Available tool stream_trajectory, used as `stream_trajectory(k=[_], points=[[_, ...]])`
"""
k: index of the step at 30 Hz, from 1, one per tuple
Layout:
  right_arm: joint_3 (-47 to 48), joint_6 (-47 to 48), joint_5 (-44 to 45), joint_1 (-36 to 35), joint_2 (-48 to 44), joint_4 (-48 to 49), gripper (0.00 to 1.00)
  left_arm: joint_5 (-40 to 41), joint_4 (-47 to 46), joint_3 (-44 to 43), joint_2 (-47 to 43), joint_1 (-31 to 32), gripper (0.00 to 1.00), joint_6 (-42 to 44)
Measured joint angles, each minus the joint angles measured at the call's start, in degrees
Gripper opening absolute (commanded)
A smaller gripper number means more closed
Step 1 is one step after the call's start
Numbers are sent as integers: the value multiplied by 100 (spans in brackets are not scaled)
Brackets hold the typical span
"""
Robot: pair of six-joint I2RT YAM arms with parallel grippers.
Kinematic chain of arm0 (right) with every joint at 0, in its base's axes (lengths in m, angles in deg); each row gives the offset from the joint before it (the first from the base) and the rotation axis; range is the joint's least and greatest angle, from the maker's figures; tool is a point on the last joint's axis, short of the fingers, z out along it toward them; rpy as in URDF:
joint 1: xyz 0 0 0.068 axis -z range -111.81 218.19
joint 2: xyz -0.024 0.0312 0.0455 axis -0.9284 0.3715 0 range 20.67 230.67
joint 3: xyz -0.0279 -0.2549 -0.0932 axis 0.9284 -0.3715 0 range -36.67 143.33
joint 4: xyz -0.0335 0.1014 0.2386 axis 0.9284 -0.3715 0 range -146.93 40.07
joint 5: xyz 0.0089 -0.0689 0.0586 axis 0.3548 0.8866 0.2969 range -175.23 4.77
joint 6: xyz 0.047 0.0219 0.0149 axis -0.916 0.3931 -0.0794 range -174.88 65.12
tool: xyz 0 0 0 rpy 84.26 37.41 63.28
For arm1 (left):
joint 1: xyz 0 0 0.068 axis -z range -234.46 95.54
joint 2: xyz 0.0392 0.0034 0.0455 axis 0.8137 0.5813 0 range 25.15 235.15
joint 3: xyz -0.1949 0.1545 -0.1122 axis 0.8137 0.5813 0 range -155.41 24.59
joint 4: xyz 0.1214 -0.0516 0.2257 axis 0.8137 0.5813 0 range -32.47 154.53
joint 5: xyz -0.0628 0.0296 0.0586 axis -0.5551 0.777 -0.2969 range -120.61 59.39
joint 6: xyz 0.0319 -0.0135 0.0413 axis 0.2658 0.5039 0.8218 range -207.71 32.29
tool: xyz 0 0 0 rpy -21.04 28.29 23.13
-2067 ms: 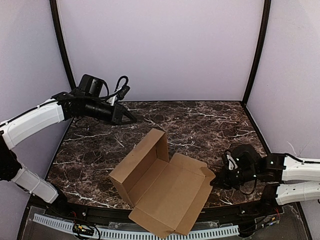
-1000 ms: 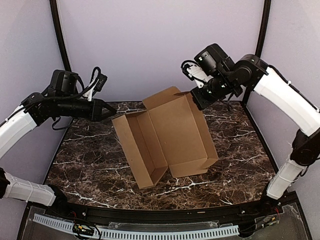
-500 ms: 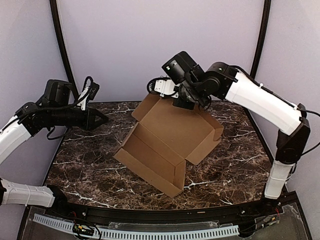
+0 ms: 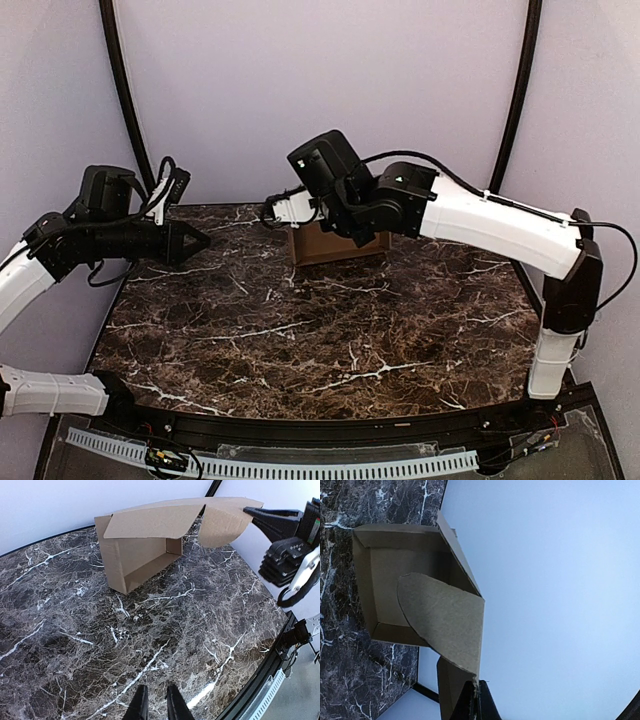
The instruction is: Fold the paper box
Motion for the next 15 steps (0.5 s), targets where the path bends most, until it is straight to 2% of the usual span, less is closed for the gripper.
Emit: stream_trajectory(k=[6, 15], points=[[-660, -330, 0, -35, 26, 92, 0, 66, -11, 70, -2, 0, 11, 0], [-487, -525, 55, -33, 238, 125, 0, 175, -26, 109, -52, 0, 11, -22]])
